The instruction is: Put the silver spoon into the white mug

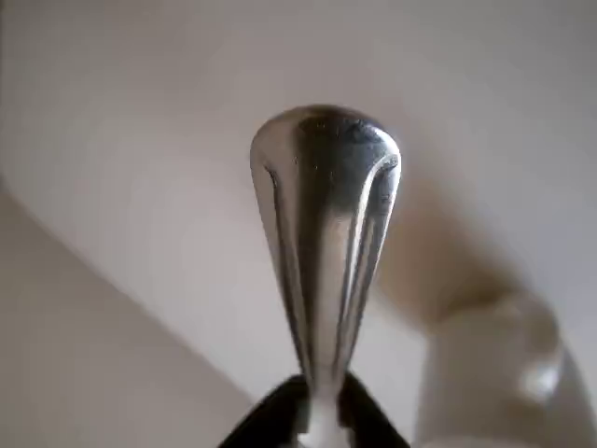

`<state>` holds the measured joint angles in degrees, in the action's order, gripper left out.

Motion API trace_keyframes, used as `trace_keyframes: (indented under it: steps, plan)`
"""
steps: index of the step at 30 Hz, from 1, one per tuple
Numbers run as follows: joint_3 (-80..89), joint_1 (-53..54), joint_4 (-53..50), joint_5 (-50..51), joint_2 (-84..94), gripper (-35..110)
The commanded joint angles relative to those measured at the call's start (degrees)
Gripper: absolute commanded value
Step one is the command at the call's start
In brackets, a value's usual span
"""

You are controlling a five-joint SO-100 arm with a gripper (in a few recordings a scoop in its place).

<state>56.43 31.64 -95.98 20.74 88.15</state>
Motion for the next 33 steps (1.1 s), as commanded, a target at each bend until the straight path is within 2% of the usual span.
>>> trace_keyframes:
  steps: [1,5,13,26,33]
  plan:
    - [-3.2,-5.0,-4.6,-0.8,10.2,-2]
    - [-2.8,-9.1,-7.8,-1.1,13.2,-2]
    - [2.5,-14.7,-7.7,-1.1,14.9,-2]
    - [21.8,-19.1,4.3,-1.1,15.8,-2]
    - [25.1,-19.2,9.0,-1.1,14.2,-2]
